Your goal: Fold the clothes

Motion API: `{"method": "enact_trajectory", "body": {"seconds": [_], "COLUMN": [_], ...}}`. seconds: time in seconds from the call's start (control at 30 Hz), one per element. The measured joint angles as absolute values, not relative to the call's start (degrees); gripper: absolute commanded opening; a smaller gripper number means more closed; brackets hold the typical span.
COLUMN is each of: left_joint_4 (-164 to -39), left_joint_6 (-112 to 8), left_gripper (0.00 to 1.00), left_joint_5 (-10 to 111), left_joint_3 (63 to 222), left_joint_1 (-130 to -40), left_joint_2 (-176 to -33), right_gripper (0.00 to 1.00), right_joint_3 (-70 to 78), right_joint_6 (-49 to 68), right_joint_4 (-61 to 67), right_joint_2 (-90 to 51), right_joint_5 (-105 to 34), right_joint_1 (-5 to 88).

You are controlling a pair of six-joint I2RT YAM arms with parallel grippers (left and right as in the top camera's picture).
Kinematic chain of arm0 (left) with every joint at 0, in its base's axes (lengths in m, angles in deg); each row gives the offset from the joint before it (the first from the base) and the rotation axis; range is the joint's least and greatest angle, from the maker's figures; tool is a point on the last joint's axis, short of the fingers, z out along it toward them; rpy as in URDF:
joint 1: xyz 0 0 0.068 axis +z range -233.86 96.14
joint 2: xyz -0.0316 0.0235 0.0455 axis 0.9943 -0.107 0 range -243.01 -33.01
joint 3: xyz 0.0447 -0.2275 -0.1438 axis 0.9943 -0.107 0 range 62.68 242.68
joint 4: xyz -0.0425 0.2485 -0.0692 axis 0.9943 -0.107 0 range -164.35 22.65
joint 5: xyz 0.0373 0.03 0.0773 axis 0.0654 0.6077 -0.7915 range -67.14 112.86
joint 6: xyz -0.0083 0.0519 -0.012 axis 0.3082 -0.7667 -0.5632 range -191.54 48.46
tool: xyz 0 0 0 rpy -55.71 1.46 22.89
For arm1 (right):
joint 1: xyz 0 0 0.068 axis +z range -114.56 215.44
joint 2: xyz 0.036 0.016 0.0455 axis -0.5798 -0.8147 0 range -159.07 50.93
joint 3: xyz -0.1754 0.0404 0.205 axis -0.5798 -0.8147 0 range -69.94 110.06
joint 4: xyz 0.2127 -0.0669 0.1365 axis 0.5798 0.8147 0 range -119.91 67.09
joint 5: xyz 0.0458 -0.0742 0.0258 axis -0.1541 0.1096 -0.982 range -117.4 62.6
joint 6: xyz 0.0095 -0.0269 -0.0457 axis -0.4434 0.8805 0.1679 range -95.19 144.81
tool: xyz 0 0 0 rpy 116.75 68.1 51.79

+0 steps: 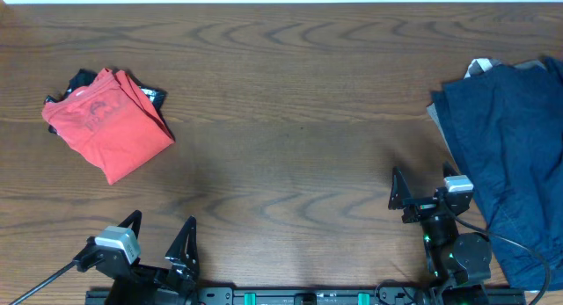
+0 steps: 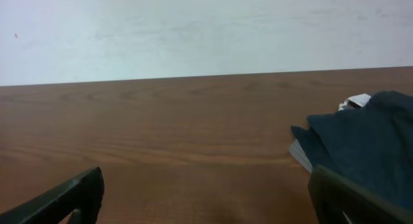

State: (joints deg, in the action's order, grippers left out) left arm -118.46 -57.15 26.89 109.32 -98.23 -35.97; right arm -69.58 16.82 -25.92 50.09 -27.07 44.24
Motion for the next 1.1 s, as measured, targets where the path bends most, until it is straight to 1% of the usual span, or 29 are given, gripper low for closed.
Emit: {"method": "enact_trajectory", "body": {"seconds": [0.13, 0.27, 0.47, 0.57, 0.7, 0.97, 1.07, 1.1], "left_joint_4": [-118.68, -122.31, -121.85, -115.56, -104.56, -78.51, -70.20, -69.29], "left_joint_6": [-57.34, -59.42, -60.69, -61.06, -61.08, -61.10, -61.10, -61.08], "left_gripper": [0.98, 0.98, 0.98, 0.98, 0.98, 0.98, 0.98, 0.98], "left_joint_5": [26.65, 24.03, 22.10, 21.73, 21.27, 21.14, 21.12, 21.14], "left_joint_3": [109.32, 109.27, 103.39, 96.07, 85.93, 70.61, 65.82, 64.51], "left_joint_1": [-98.23, -97.23, -89.82, -86.56, -84.40, -84.07, -84.07, -84.07], "left_joint_2": [-35.97, -35.97, -35.92, -35.62, -34.33, -33.65, -33.54, -33.50], "right_gripper": [0.99, 0.99, 0.99, 0.99, 0.99, 0.99, 0.99, 0.99], "right_joint_3": [-69.58, -69.58, -69.58, -69.58, -69.56, -69.58, -69.58, -69.58], "right_joint_6": [16.82, 16.82, 16.82, 16.82, 16.84, 16.87, 16.98, 16.98], "right_joint_4": [-25.92, -25.92, -25.90, -25.90, -25.87, -25.90, -25.87, -25.90], "right_joint_2": [50.09, 50.09, 50.09, 50.09, 50.11, 50.18, 50.22, 50.22], "right_joint_5": [-27.07, -27.24, -27.31, -27.44, -27.46, -27.46, -27.46, -27.46], "right_joint_1": [44.24, 44.24, 44.24, 44.24, 44.24, 44.24, 44.24, 44.24]}}
